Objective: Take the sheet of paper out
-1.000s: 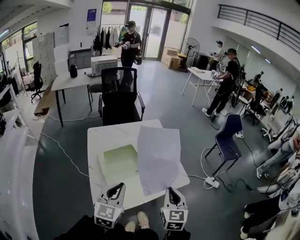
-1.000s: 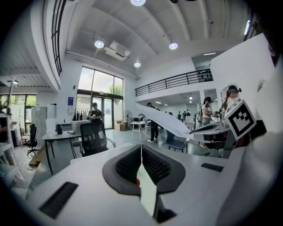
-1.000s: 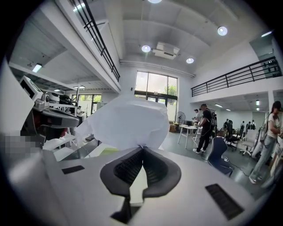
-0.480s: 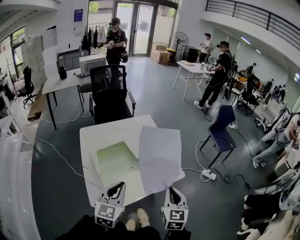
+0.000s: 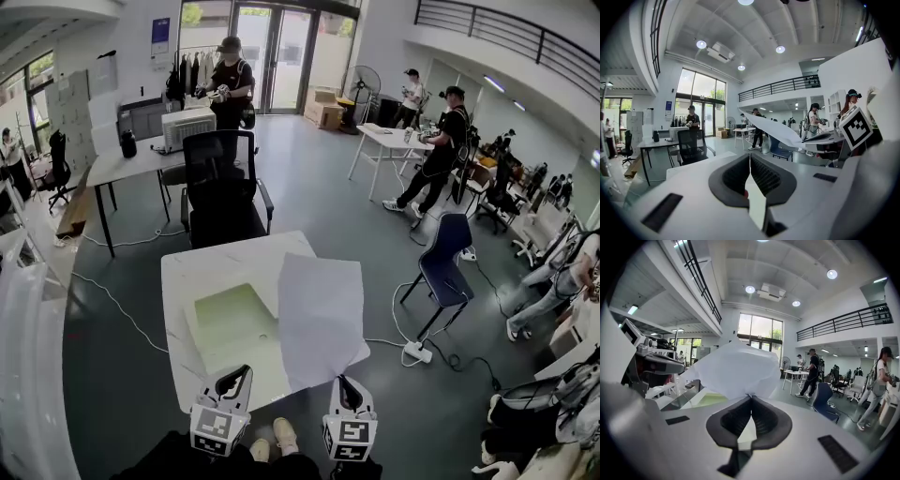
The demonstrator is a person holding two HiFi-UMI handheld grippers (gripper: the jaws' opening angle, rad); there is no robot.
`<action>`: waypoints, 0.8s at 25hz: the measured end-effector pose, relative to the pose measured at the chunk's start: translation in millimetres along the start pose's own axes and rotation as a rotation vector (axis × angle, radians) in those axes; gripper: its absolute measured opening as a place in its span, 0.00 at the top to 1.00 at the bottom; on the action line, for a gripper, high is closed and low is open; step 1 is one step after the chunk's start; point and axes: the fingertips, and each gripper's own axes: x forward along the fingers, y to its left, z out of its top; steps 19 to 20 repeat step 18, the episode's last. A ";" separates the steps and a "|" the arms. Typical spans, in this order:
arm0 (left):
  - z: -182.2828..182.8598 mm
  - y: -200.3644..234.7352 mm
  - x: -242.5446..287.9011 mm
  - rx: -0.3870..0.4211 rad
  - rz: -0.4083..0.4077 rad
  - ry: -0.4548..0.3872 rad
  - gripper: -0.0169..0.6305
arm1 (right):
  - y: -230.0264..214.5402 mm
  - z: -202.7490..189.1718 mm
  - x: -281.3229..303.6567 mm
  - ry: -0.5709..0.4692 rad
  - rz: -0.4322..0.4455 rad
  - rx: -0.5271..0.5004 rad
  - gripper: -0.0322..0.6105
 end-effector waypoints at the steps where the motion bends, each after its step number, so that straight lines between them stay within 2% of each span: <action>1: 0.1 -0.1 0.0 0.000 0.001 0.000 0.93 | 0.3 0.5 0.4 0.000 0.003 -0.001 0.92; 20: -3.1 6.8 -0.9 -0.005 0.008 -0.002 0.93 | 5.5 -0.2 4.1 0.002 0.003 -0.009 0.92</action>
